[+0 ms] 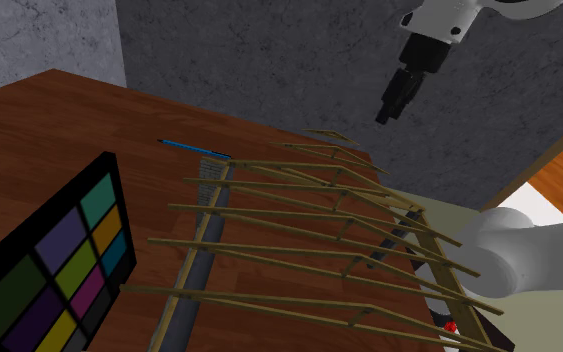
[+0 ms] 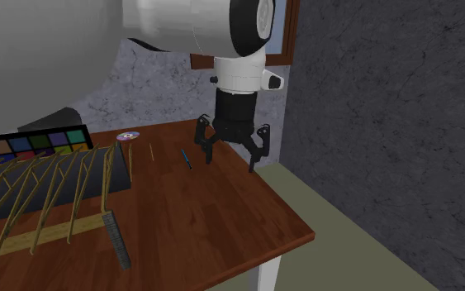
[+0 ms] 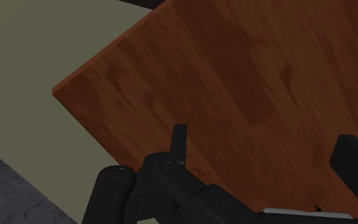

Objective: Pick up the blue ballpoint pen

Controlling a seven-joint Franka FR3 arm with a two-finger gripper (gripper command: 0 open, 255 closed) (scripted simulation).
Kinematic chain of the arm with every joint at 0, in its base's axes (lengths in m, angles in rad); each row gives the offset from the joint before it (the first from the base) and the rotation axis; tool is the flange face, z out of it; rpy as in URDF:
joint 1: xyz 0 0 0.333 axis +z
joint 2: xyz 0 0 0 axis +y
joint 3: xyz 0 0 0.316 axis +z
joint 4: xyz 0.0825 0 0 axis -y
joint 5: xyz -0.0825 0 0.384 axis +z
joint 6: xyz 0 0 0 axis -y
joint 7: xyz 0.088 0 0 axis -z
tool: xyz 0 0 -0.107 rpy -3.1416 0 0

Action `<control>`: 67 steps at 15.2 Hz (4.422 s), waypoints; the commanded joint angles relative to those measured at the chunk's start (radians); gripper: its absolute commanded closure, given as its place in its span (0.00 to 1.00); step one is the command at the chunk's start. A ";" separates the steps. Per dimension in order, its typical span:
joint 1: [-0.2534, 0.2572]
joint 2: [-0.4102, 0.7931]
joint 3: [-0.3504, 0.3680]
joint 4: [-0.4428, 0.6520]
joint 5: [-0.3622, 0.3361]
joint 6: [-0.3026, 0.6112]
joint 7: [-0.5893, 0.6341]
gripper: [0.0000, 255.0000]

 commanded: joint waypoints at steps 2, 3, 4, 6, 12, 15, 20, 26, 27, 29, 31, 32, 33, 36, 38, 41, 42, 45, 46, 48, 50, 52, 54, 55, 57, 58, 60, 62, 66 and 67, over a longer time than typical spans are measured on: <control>0.008 0.028 0.009 0.005 0.005 0.027 -0.006 0.00; 0.015 0.056 0.019 0.012 0.009 0.052 -0.011 0.00; 0.022 0.085 0.029 0.020 0.012 0.078 -0.016 0.00; 0.036 0.145 0.048 0.039 0.018 0.126 -0.027 0.00; 0.073 0.330 0.108 0.122 0.023 0.252 -0.052 0.00; 0.090 0.425 0.138 0.178 0.016 0.304 -0.060 0.00; 0.119 0.588 0.189 0.290 -0.013 0.373 -0.067 0.00; 0.163 0.790 0.243 0.458 -0.076 0.423 -0.063 0.00; 0.173 0.824 0.251 0.490 -0.089 0.428 -0.061 0.00; 0.193 0.894 0.265 0.557 -0.118 0.434 -0.058 0.00; 0.217 0.965 0.276 0.630 -0.148 0.435 -0.056 0.00; 0.231 1.001 0.281 0.668 -0.164 0.434 -0.055 0.00; 0.245 1.038 0.285 0.708 -0.179 0.431 -0.055 0.00; 0.293 1.150 0.295 0.839 -0.227 0.416 -0.056 0.00; 0.295 1.156 0.294 0.833 -0.229 0.427 -0.057 0.00; 0.294 1.161 0.292 0.799 -0.231 0.466 -0.056 0.00; 0.293 1.163 0.291 0.788 -0.232 0.478 -0.055 0.00; 0.292 1.169 0.290 0.762 -0.235 0.510 -0.054 0.00; 0.292 1.169 0.290 0.762 -0.235 0.510 -0.054 0.00; 0.292 1.169 0.290 0.761 -0.235 0.511 -0.054 1.00; 0.292 1.168 0.290 0.760 -0.235 0.511 -0.054 1.00; 0.292 1.168 0.290 0.760 -0.235 0.512 -0.054 1.00; 0.292 1.168 0.290 0.760 -0.235 0.512 -0.054 1.00; 0.292 1.168 0.290 0.760 -0.235 0.512 -0.054 1.00; 0.293 1.166 0.290 0.772 -0.234 0.498 -0.055 1.00; 0.293 1.164 0.291 0.782 -0.233 0.485 -0.055 1.00; 0.294 1.160 0.292 0.804 -0.231 0.460 -0.056 1.00; 0.295 1.157 0.293 0.826 -0.229 0.435 -0.056 1.00; 0.298 1.154 0.295 0.876 -0.228 0.383 -0.057 1.00; 0.299 1.154 0.295 0.889 -0.227 0.369 -0.057 1.00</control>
